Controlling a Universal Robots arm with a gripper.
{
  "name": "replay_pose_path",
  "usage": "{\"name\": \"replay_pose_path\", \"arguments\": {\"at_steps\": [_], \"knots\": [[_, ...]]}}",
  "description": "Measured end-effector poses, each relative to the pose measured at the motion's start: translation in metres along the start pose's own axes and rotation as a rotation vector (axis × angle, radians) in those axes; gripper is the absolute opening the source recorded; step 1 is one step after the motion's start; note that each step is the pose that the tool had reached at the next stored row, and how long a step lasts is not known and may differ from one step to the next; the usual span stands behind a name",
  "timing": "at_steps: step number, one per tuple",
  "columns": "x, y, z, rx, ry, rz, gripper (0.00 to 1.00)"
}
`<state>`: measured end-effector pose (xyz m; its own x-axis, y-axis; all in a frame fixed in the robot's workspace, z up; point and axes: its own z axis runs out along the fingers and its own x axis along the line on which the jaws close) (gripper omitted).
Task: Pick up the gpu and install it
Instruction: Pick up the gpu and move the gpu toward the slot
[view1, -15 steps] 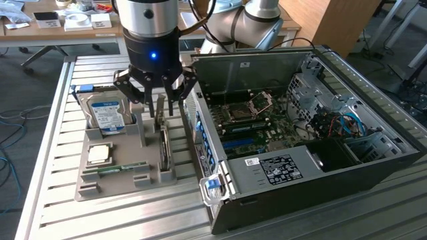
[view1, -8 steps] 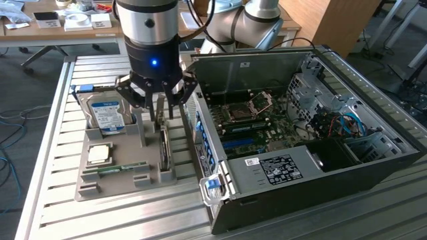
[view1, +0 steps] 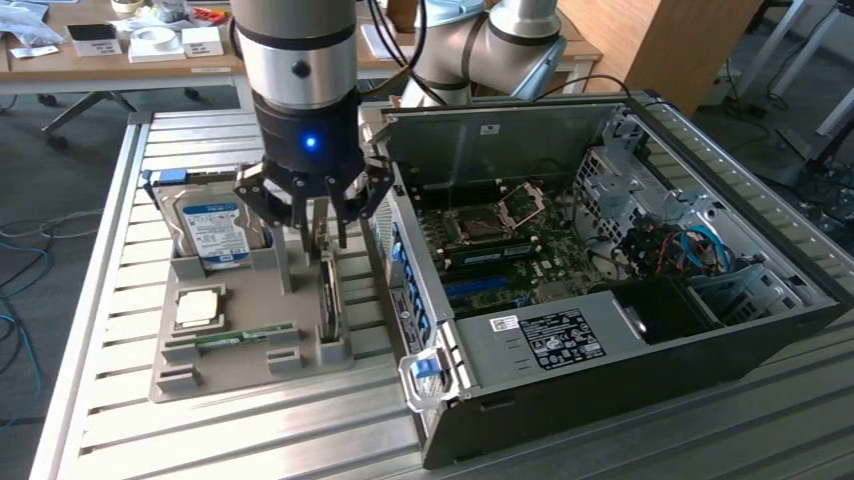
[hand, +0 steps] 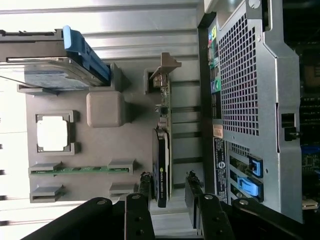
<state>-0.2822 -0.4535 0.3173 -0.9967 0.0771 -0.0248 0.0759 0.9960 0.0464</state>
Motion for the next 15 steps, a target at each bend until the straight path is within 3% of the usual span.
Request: {"name": "replay_pose_path", "arguments": {"at_steps": [15], "knots": [[0.001, -0.0012, 0.0257, 0.0, 0.0001, 0.0, 0.42]]}}
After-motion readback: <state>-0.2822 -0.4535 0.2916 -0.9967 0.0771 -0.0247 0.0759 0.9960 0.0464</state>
